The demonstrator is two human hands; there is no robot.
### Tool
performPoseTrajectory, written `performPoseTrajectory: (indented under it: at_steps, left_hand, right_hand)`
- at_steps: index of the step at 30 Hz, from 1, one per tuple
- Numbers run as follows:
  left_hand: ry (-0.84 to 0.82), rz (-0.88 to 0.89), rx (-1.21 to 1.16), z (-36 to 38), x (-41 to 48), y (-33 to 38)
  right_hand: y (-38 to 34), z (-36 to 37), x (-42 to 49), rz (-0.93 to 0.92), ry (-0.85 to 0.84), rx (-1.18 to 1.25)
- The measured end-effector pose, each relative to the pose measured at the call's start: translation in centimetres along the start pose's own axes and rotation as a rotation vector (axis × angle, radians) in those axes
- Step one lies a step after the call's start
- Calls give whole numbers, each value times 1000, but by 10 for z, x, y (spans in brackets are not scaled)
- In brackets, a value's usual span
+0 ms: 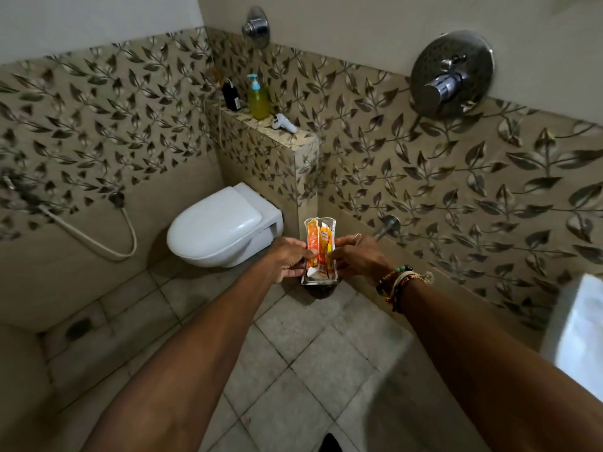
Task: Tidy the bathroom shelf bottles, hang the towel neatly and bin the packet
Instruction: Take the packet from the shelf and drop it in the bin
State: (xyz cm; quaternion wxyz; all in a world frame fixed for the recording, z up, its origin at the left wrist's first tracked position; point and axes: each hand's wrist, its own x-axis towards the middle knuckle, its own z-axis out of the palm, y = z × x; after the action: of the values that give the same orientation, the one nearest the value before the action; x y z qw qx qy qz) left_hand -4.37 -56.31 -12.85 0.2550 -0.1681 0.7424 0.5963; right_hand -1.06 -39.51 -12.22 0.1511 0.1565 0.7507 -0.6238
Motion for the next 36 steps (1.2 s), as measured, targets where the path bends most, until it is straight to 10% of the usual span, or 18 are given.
performPoseTrajectory:
  at_steps: [36]
  left_hand:
    - [-208,-59,83,-88,240,105]
  right_hand:
    - [-80,66,217,140,178,142]
